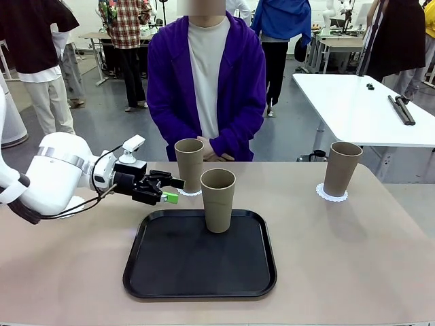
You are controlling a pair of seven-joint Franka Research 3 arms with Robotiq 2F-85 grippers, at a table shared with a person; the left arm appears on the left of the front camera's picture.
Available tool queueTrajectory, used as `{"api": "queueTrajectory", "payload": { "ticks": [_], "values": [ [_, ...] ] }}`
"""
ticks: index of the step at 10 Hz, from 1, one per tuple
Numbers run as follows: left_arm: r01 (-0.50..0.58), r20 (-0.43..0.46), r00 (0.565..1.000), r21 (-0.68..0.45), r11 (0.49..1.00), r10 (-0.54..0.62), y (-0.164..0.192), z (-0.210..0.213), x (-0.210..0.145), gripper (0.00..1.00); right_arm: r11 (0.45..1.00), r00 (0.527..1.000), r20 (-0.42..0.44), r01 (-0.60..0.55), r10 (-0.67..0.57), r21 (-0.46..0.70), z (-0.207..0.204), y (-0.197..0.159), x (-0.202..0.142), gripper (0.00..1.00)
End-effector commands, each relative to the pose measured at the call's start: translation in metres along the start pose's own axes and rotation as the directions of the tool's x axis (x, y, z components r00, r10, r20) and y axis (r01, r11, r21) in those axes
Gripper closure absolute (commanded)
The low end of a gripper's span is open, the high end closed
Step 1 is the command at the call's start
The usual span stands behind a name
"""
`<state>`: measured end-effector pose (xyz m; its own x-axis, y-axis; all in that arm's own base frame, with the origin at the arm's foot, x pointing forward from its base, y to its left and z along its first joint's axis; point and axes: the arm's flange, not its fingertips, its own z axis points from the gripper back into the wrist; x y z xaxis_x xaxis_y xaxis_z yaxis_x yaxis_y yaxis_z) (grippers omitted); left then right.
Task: Place coasters on the table and set cups on them.
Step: Take one Reusable plastic cup from the Flat Tray and place it on a coaster set by the human.
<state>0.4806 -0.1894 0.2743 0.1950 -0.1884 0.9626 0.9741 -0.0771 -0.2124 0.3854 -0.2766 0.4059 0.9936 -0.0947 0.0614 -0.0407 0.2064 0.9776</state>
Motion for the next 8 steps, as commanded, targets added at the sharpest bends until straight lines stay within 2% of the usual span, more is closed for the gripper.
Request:
{"api": "queueTrajectory", "payload": {
  "ticks": [1, 8],
  "values": [
    [0.046, 0.065, 0.997, -0.011, 0.999, -0.045, 0.008, -0.005, -0.009, 0.00, 1.000, 1.000, 0.007, 0.002, -0.002, 0.002, 0.000, 0.001, 0.001, 0.00],
    [0.115, 0.073, 0.991, -0.045, 0.992, -0.111, 0.024, -0.051, -0.015, 0.00, 1.000, 1.000, 0.007, 0.002, -0.002, 0.002, 0.000, 0.001, 0.001, 0.00]
  ]
}}
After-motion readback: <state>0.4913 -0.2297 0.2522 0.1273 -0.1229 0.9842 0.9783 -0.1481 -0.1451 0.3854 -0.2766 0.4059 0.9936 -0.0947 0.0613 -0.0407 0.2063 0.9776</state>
